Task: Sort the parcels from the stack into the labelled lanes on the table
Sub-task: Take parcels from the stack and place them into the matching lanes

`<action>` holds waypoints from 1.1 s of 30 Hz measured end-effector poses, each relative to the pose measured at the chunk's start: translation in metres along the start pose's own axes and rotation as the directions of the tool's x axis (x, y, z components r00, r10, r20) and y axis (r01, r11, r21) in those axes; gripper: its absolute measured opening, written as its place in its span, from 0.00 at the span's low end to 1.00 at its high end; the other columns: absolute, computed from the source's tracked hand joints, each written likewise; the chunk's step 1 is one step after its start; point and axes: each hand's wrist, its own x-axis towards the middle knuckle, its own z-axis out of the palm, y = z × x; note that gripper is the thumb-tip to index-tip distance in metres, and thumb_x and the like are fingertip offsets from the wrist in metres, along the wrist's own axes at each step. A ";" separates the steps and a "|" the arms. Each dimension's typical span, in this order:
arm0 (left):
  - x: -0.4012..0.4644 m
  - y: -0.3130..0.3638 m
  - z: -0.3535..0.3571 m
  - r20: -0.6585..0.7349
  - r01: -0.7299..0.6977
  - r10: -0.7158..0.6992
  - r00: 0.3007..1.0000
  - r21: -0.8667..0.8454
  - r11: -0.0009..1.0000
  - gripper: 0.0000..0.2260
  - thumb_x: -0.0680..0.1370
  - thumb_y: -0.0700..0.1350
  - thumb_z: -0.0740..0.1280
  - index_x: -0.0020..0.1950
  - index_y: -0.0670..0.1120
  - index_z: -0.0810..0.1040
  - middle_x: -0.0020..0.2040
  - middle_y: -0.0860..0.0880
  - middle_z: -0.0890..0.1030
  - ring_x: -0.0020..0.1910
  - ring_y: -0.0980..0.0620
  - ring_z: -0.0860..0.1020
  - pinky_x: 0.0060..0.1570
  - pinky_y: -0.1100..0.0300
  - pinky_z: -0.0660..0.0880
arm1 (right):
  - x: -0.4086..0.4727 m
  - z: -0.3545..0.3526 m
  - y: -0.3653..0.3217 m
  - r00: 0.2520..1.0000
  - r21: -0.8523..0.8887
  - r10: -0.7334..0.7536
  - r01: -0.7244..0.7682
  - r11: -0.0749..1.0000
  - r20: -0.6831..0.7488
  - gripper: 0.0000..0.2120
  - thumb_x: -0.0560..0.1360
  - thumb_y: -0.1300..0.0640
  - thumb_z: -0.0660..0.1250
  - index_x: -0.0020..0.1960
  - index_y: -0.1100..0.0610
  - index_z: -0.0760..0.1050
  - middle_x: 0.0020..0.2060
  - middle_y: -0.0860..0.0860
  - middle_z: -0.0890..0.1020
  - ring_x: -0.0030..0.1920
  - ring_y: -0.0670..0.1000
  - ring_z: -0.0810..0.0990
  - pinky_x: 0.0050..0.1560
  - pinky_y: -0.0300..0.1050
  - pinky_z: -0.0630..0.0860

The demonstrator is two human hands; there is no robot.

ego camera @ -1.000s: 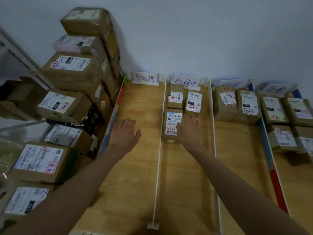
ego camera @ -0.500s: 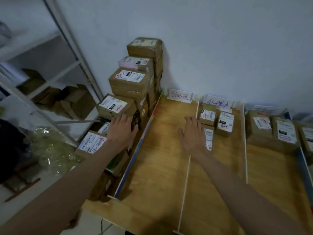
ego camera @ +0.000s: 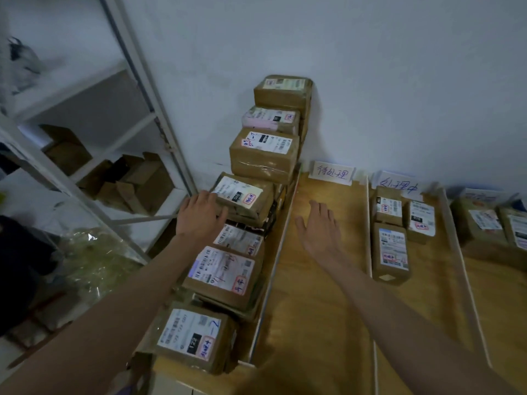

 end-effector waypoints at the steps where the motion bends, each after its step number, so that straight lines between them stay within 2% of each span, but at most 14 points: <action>1: 0.008 -0.010 0.003 -0.003 -0.008 0.008 1.000 -0.003 1.000 0.21 0.82 0.56 0.55 0.68 0.44 0.72 0.65 0.43 0.75 0.65 0.43 0.73 0.69 0.45 0.65 | 0.002 0.006 -0.012 1.000 0.008 0.016 -0.016 1.000 0.005 0.23 0.83 0.46 0.56 0.72 0.59 0.64 0.66 0.56 0.72 0.66 0.57 0.70 0.65 0.54 0.69; 4: 0.031 -0.033 0.013 0.020 -0.017 0.018 1.000 -0.026 1.000 0.22 0.82 0.57 0.55 0.67 0.44 0.73 0.63 0.43 0.76 0.64 0.41 0.74 0.67 0.45 0.67 | 0.012 0.026 -0.041 0.996 0.057 0.082 -0.084 0.995 0.029 0.25 0.83 0.44 0.55 0.72 0.60 0.63 0.66 0.57 0.71 0.66 0.57 0.70 0.65 0.54 0.70; 10: 0.065 -0.053 0.032 0.087 0.014 -0.005 0.996 -0.104 0.995 0.23 0.83 0.58 0.54 0.71 0.44 0.69 0.69 0.42 0.73 0.69 0.41 0.70 0.70 0.44 0.63 | 0.032 0.055 -0.083 0.972 0.102 0.206 -0.218 0.971 0.116 0.28 0.82 0.41 0.53 0.73 0.61 0.62 0.65 0.58 0.72 0.65 0.59 0.71 0.64 0.56 0.71; 14: 0.082 -0.055 0.048 0.179 0.093 -0.052 0.982 -0.233 0.968 0.25 0.83 0.61 0.52 0.71 0.45 0.68 0.66 0.42 0.75 0.65 0.42 0.74 0.67 0.43 0.68 | 0.051 0.067 -0.095 0.939 0.242 0.274 -0.321 0.916 0.206 0.26 0.82 0.42 0.54 0.69 0.61 0.65 0.61 0.59 0.75 0.61 0.59 0.76 0.58 0.56 0.76; 16: 0.087 -0.056 0.057 0.221 0.129 -0.063 0.973 -0.300 0.945 0.26 0.82 0.63 0.51 0.69 0.45 0.68 0.63 0.42 0.77 0.61 0.43 0.76 0.62 0.42 0.73 | 0.058 0.071 -0.097 0.914 0.348 0.307 -0.387 0.854 0.264 0.24 0.82 0.43 0.55 0.67 0.61 0.67 0.59 0.58 0.78 0.55 0.57 0.79 0.51 0.51 0.78; 17: 0.087 -0.055 0.061 0.235 0.146 -0.068 0.970 -0.334 0.931 0.26 0.82 0.64 0.50 0.68 0.46 0.69 0.62 0.43 0.78 0.59 0.43 0.77 0.60 0.42 0.74 | 0.060 0.071 -0.099 0.902 0.374 0.314 -0.412 0.831 0.295 0.23 0.83 0.44 0.55 0.67 0.61 0.68 0.59 0.57 0.79 0.51 0.54 0.80 0.44 0.45 0.78; 19: 0.087 -0.052 0.064 0.269 0.194 -0.087 0.959 -0.402 0.895 0.25 0.81 0.64 0.51 0.67 0.47 0.69 0.61 0.43 0.78 0.57 0.43 0.78 0.58 0.41 0.76 | 0.062 0.071 -0.103 0.893 0.398 0.307 -0.426 0.812 0.328 0.21 0.84 0.47 0.55 0.67 0.61 0.70 0.59 0.56 0.79 0.46 0.50 0.78 0.35 0.36 0.70; 22: 0.082 -0.046 0.063 0.285 0.236 -0.110 0.952 -0.459 0.856 0.24 0.82 0.62 0.53 0.68 0.46 0.67 0.63 0.43 0.77 0.58 0.43 0.78 0.57 0.41 0.76 | 0.059 0.069 -0.104 0.903 0.442 0.287 -0.411 0.798 0.320 0.19 0.84 0.49 0.55 0.67 0.61 0.71 0.63 0.57 0.79 0.57 0.55 0.79 0.37 0.34 0.69; 24: 0.077 -0.044 0.060 0.267 0.244 -0.121 0.956 -0.493 0.835 0.23 0.82 0.62 0.54 0.68 0.46 0.67 0.63 0.43 0.77 0.58 0.44 0.78 0.56 0.42 0.77 | 0.054 0.064 -0.104 0.905 0.475 0.282 -0.409 0.779 0.317 0.19 0.84 0.50 0.55 0.67 0.61 0.71 0.63 0.57 0.79 0.57 0.54 0.78 0.32 0.29 0.66; 29: 0.055 -0.044 0.049 0.208 0.239 -0.136 0.969 -0.638 0.732 0.26 0.79 0.64 0.59 0.69 0.47 0.67 0.64 0.46 0.74 0.57 0.46 0.78 0.54 0.43 0.79 | 0.036 0.045 -0.103 0.915 0.588 0.239 -0.393 0.707 0.324 0.20 0.83 0.52 0.59 0.72 0.59 0.66 0.59 0.49 0.79 0.49 0.46 0.77 0.39 0.32 0.71; 31: 0.046 -0.045 0.041 0.196 0.240 -0.142 0.970 -0.700 0.672 0.28 0.78 0.64 0.62 0.70 0.47 0.66 0.65 0.47 0.71 0.58 0.47 0.77 0.54 0.46 0.79 | 0.026 0.041 -0.100 0.922 0.657 0.189 -0.374 0.654 0.337 0.27 0.80 0.50 0.65 0.76 0.52 0.61 0.61 0.49 0.80 0.54 0.46 0.80 0.46 0.36 0.78; 33: 0.041 -0.049 0.032 0.185 0.223 -0.127 0.975 -0.737 0.639 0.27 0.78 0.62 0.65 0.69 0.46 0.67 0.64 0.47 0.72 0.58 0.49 0.77 0.54 0.50 0.80 | 0.018 0.039 -0.096 0.926 0.702 0.137 -0.357 0.617 0.351 0.39 0.74 0.47 0.73 0.77 0.43 0.54 0.65 0.48 0.77 0.61 0.49 0.79 0.54 0.48 0.82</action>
